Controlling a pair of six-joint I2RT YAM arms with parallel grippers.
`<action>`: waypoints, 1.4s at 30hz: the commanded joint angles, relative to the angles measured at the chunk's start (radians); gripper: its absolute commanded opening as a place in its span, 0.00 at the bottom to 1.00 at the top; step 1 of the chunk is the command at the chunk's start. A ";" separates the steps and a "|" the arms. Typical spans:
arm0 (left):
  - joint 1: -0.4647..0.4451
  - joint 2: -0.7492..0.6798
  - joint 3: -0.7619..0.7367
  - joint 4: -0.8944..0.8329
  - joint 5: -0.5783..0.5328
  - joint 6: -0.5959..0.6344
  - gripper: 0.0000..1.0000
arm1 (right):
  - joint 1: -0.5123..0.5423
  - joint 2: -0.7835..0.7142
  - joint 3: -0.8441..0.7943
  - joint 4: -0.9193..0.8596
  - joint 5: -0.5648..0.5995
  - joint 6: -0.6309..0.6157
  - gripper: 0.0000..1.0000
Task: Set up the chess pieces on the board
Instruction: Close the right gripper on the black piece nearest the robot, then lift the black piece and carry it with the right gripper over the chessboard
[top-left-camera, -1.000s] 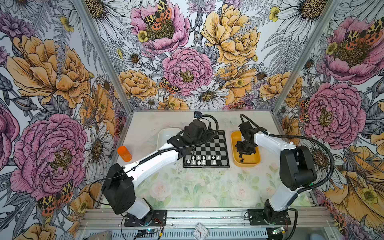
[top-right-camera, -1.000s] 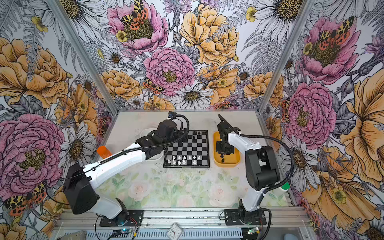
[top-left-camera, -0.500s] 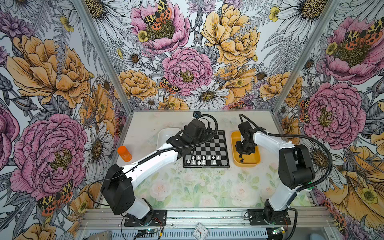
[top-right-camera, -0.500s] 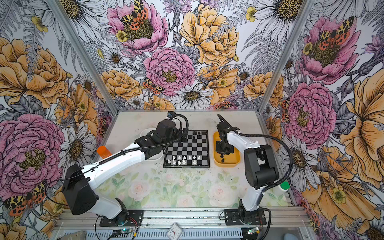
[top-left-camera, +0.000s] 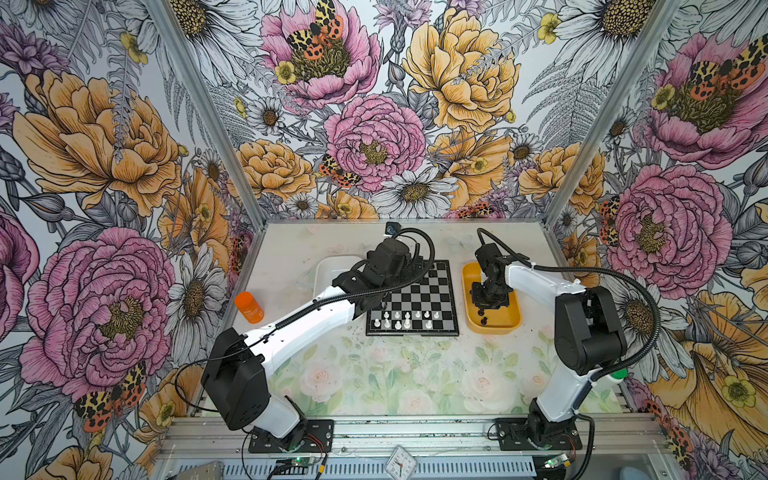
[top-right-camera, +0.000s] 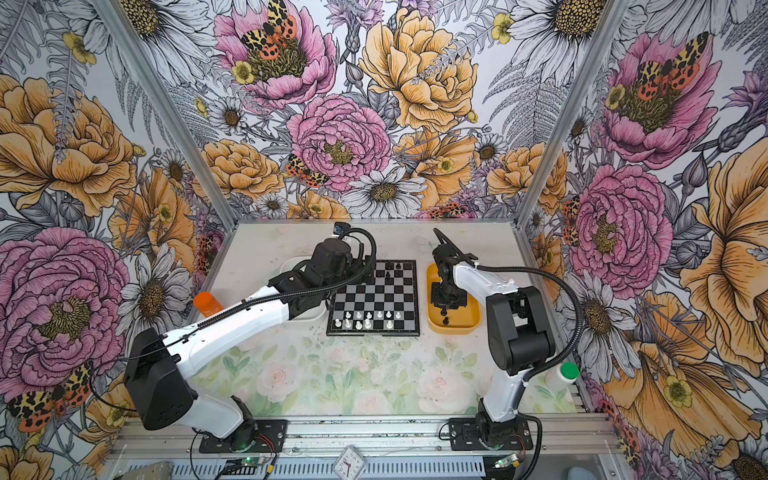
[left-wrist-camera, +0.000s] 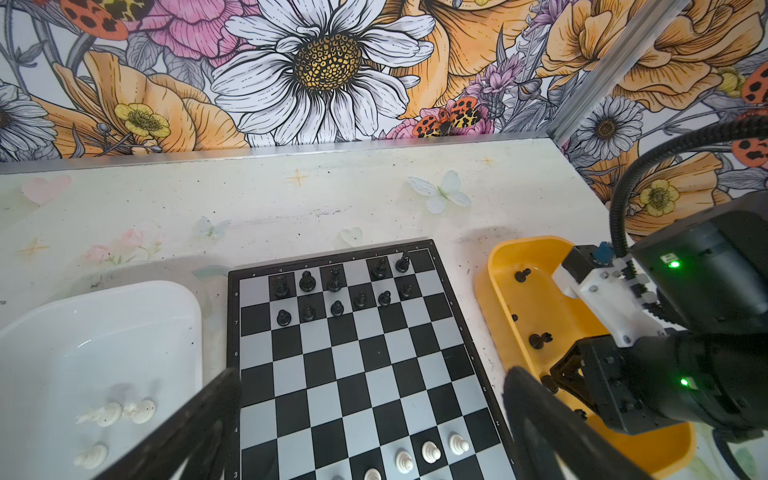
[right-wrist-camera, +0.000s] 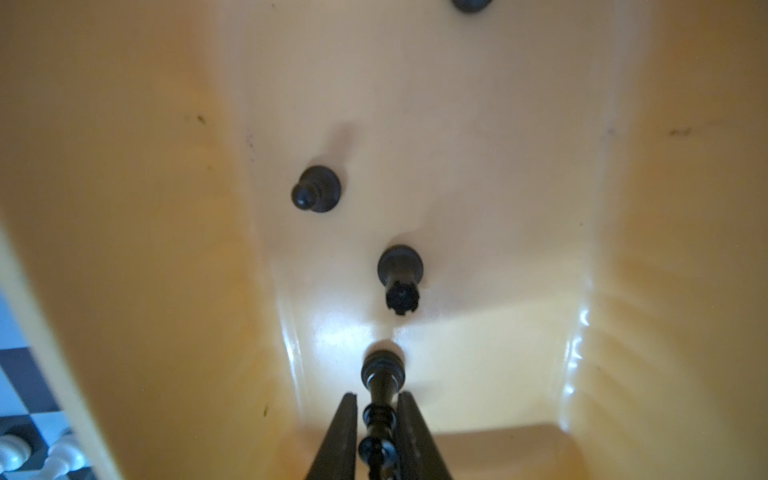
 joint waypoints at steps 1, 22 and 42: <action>0.010 -0.034 0.008 -0.013 0.015 0.010 0.99 | 0.006 0.014 0.030 0.015 0.026 -0.013 0.19; 0.028 -0.055 0.004 -0.024 0.009 0.027 0.99 | 0.004 -0.025 0.062 0.001 0.007 -0.007 0.13; 0.046 -0.102 -0.028 -0.027 0.002 0.032 0.99 | 0.003 -0.090 0.107 -0.024 -0.035 0.003 0.12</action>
